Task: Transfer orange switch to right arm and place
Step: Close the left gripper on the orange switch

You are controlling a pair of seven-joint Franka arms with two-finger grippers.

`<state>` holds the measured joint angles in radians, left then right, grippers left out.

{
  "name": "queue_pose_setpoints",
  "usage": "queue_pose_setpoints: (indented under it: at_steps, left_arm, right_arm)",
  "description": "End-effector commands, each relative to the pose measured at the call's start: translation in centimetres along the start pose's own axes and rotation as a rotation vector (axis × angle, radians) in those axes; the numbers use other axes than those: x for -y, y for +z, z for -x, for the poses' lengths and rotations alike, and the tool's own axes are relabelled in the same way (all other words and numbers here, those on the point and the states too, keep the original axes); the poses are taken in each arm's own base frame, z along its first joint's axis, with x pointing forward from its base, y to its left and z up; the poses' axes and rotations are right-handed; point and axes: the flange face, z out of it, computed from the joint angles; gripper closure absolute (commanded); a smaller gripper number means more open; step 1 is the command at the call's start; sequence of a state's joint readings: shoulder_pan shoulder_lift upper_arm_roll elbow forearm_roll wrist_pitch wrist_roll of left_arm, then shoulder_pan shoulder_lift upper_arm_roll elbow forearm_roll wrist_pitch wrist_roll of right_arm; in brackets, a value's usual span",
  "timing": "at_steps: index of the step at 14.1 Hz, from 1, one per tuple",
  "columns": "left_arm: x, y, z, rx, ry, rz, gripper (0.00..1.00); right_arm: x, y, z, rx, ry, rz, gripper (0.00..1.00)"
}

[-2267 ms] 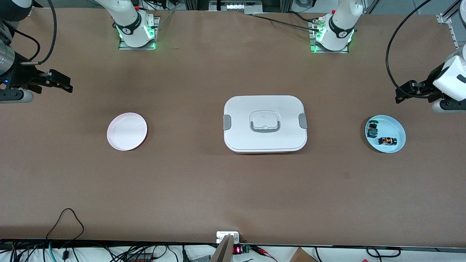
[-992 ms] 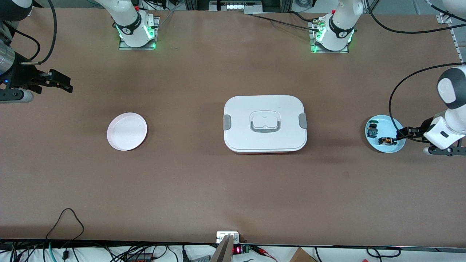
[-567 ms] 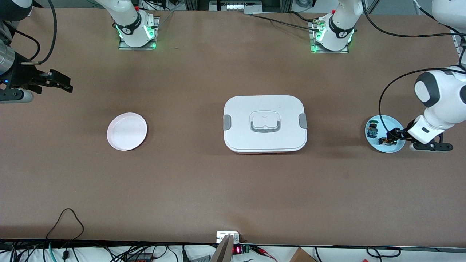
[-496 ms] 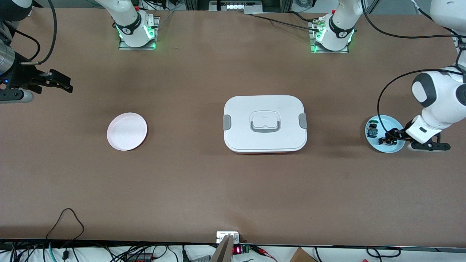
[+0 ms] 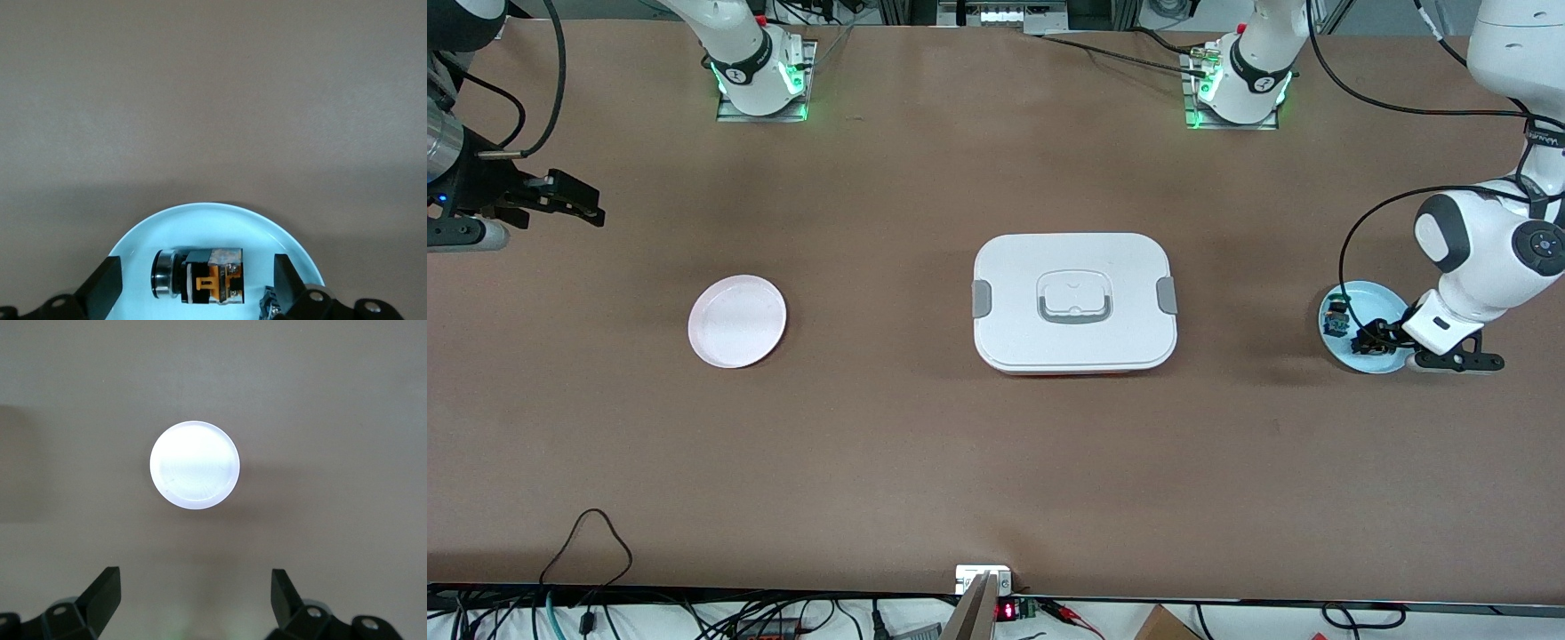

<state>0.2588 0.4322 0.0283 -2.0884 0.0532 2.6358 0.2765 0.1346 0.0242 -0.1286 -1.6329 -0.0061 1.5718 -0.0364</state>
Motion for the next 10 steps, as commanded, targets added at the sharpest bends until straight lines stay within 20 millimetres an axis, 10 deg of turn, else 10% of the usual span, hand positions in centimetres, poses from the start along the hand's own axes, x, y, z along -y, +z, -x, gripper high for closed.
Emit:
queue_pose_setpoints:
  at_steps: [1,10]
  left_arm:
    - [1.0,1.5,0.6,0.01,0.0,0.011,0.0]
    - [1.1,3.1,1.9,0.027,-0.007,0.035,0.0]
  right_arm:
    - [0.3,-0.5,0.1,0.002,0.012,0.001,0.0]
    - [0.3,-0.5,0.1,0.002,0.012,0.001,0.0]
